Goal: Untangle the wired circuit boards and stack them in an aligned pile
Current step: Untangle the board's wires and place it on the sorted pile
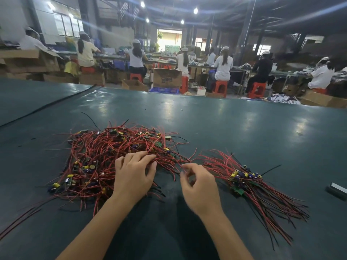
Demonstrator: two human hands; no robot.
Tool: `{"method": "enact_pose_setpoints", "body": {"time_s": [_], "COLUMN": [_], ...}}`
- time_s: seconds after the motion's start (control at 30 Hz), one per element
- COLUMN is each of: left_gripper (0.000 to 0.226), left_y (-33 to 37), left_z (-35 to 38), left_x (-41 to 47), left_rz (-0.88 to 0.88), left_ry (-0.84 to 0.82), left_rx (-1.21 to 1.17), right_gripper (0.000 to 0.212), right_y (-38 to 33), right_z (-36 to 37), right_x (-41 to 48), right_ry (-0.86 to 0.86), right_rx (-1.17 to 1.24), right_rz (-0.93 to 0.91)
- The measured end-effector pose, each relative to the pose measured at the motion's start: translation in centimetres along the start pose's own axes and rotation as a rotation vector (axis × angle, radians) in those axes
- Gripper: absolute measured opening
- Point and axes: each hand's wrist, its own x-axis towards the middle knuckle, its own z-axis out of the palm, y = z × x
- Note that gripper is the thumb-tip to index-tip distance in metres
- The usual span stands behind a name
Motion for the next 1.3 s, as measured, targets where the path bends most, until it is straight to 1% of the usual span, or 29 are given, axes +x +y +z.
{"method": "enact_pose_setpoints", "body": {"time_s": [0.17, 0.3, 0.4, 0.5, 0.67, 0.73, 0.83, 0.87, 0.93, 0.97, 1.03, 1.07, 1.13, 1.2, 1.3], "left_gripper": [0.023, 0.026, 0.024, 0.028, 0.026, 0.023, 0.017, 0.015, 0.014, 0.016, 0.021, 0.027, 0.042, 0.054, 0.060], "left_y": [0.0, 0.1, 0.5, 1.1, 2.7, 3.6, 4.8, 4.9, 4.9, 4.8, 4.8, 4.7, 4.9, 5.0, 4.4], "left_z": [0.2, 0.1, -0.2, -0.4, -0.8, -0.9, -0.8, -0.8, -0.9, -1.0, -1.1, -0.9, -0.5, 0.0, 0.3], "left_x": [0.1, 0.0, 0.0, -0.2, -0.8, -1.3, -2.0, -2.1, -2.3, -2.4, -2.5, -2.5, -2.2, -1.8, -1.3], "left_rz": [0.021, 0.082, 0.133, 0.218, 0.407, 0.506, 0.643, 0.672, 0.684, 0.650, 0.508, 0.419, 0.218, -0.005, -0.311], "left_ry": [0.051, 0.122, 0.201, 0.267, 0.318, 0.324, 0.249, 0.207, 0.114, 0.064, 0.000, -0.002, 0.013, -0.018, -0.114], "left_rx": [-0.018, -0.053, -0.122, -0.225, -0.399, -0.444, -0.495, -0.508, -0.550, -0.602, -0.774, -0.852, -0.917, -0.947, -1.049], "right_gripper": [0.017, 0.016, 0.013, 0.010, 0.030, 0.037, 0.041, 0.037, 0.019, 0.013, 0.019, 0.021, 0.021, 0.024, 0.027], "right_y": [0.4, 0.4, 0.4, 0.3, -0.5, -0.8, -1.4, -1.3, -1.1, -1.2, -1.3, -1.3, -1.3, -1.4, -1.5], "right_z": [0.6, 0.8, 0.9, 1.1, 1.1, 0.9, 0.4, 0.2, 0.2, 0.2, 0.5, 0.6, 0.7, 0.8, 0.8], "right_x": [-0.9, -1.3, -1.4, -1.2, -1.0, -0.7, -0.1, 0.1, 0.1, 0.1, 0.0, -0.1, -0.2, -0.5, -1.1], "right_ry": [0.005, -0.004, -0.003, -0.002, -0.024, -0.032, -0.106, -0.133, -0.168, -0.167, -0.123, -0.088, -0.032, -0.026, -0.017], "right_rx": [0.081, 0.123, 0.150, 0.232, 0.400, 0.553, 0.885, 0.938, 0.983, 1.002, 0.975, 0.920, 0.778, 0.665, 0.613], "right_rz": [-0.003, 0.002, 0.019, 0.075, 0.125, 0.232, 0.519, 0.566, 0.561, 0.541, 0.480, 0.435, 0.321, 0.192, 0.045]}}
